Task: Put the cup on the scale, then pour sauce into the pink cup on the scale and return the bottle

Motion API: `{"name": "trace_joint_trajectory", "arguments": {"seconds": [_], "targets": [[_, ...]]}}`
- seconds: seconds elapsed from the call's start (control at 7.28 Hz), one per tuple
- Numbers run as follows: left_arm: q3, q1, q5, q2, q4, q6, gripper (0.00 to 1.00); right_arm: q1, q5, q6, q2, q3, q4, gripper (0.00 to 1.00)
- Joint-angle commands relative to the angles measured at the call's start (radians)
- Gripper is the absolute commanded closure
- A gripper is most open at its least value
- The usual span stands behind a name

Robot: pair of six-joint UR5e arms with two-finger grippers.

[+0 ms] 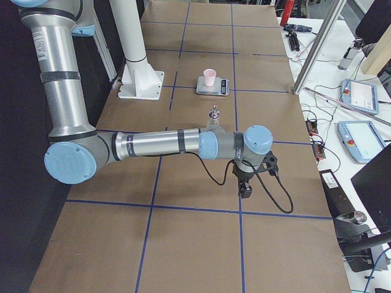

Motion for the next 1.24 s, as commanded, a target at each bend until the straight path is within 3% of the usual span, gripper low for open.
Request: {"name": "trace_joint_trajectory", "arguments": {"seconds": [0.0, 1.1], "targets": [[-0.005, 0.008, 0.048, -0.009, 0.058, 0.004, 0.0, -0.001, 0.0, 0.0, -0.001, 0.001, 0.0, 0.0], [-0.009, 0.008, 0.048, -0.013, 0.055, 0.002, 0.0, -0.002, 0.0, 0.002, 0.013, 0.001, 0.0, 0.0]]}}
